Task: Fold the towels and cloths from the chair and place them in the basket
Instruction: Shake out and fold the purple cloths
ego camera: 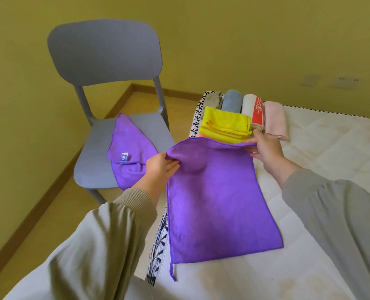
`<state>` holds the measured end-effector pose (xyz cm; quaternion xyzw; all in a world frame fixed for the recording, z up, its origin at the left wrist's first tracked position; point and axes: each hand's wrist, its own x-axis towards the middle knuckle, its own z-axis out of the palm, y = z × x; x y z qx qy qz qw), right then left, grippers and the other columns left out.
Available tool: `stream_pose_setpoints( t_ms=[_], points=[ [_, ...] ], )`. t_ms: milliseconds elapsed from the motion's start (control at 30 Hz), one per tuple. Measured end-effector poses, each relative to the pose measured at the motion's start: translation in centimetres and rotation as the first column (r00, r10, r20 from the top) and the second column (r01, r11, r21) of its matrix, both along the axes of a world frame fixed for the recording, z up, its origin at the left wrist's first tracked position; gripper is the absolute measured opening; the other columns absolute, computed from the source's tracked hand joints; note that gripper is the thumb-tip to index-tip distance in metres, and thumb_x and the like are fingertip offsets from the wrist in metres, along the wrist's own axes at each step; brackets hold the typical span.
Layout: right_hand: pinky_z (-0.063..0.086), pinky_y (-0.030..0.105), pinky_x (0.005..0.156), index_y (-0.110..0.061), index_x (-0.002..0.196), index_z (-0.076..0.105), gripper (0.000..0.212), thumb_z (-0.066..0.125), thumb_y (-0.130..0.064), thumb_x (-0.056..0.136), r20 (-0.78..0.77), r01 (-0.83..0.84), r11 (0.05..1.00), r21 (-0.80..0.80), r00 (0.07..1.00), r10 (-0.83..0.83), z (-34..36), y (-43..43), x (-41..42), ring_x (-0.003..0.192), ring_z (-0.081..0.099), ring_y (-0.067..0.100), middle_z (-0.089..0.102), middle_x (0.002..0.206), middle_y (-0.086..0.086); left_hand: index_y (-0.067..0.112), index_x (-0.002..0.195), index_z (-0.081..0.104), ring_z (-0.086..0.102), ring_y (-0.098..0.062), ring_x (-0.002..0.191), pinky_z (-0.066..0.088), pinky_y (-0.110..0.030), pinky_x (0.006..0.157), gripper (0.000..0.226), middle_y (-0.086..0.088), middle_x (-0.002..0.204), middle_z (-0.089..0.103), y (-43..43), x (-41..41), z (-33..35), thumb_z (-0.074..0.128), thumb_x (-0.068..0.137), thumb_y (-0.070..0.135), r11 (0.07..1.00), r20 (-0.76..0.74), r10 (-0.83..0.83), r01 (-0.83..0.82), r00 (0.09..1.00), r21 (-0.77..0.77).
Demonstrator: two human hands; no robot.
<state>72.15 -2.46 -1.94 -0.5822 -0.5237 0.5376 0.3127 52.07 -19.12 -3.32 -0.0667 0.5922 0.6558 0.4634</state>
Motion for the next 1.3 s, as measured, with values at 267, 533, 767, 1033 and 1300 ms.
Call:
stream_pose_setpoints(
  t_ms=[267, 533, 767, 1033, 1300],
  points=[
    [0.05, 0.023, 0.049, -0.013, 0.067, 0.061, 0.019, 0.065, -0.001, 0.08, -0.181, 0.208, 0.97, -0.127, 0.956, -0.229, -3.1, -3.8, 3.7, 0.059, 0.056, 0.015, 0.059, 0.07, 0.005, 0.006, 0.082, 0.058, 0.059, -0.017, 0.072, 0.056, -0.024, 0.06, 0.012, -0.006, 0.066, 0.066, -4.3, 3.7, -4.3, 0.054, 0.093, 0.001, 0.984, 0.219, 0.162, -0.175, 0.962, 0.041],
    [0.047, 0.024, 0.059, -0.008, 0.108, 0.053, 0.024, 0.053, 0.007, 0.089, -0.08, 0.15, 0.936, -0.318, 0.98, -0.184, -10.1, -6.9, 7.2, 0.062, 0.061, 0.016, 0.059, 0.092, 0.01, 0.012, 0.089, 0.06, 0.053, -0.013, 0.072, 0.045, -0.024, 0.061, 0.004, -0.003, 0.08, 0.054, -6.0, 4.9, -7.8, 0.063, 0.089, 0.01, 0.982, 0.076, -0.041, 0.054, 0.996, -0.182],
    [0.048, 0.015, 0.048, -0.012, 0.083, 0.052, 0.015, 0.049, -0.006, 0.097, -0.185, 0.157, 0.91, -0.384, 0.952, -0.243, -11.1, -6.9, 7.4, 0.04, 0.059, 0.005, 0.062, 0.064, 0.002, 0.006, 0.113, 0.059, 0.056, -0.019, 0.08, 0.048, -0.028, 0.059, 0.033, -0.013, 0.114, 0.063, -4.3, 5.0, -7.8, 0.071, 0.084, 0.015, 0.972, 0.018, -0.031, 0.034, 0.999, -0.233],
    [0.041, 0.025, 0.049, -0.015, 0.069, 0.054, 0.022, 0.053, -0.013, 0.091, 0.019, 0.338, 0.919, -0.201, 0.94, -0.341, -9.4, -6.4, 8.1, 0.05, 0.055, 0.015, 0.056, 0.058, 0.007, 0.015, 0.081, 0.055, 0.054, -0.013, 0.068, 0.049, -0.023, 0.047, 0.011, -0.002, 0.078, 0.055, -6.5, 5.9, -6.5, 0.055, 0.09, 0.008, 0.994, 0.208, 0.065, -0.046, 0.976, -0.096],
    [0.034, 0.032, 0.055, -0.001, 0.057, 0.05, 0.028, 0.053, -0.013, 0.082, 0.379, 0.068, 0.996, 0.061, 0.921, -0.086, -9.8, -9.4, 10.0, 0.06, 0.044, 0.022, 0.05, 0.058, 0.016, 0.013, 0.083, 0.049, 0.059, -0.016, 0.07, 0.053, -0.023, 0.046, 0.017, -0.005, 0.081, 0.059, -11.9, 8.9, -8.7, 0.046, 0.096, 0.003, 0.991, 0.179, 0.059, -0.035, 0.982, -0.131]
  ],
)
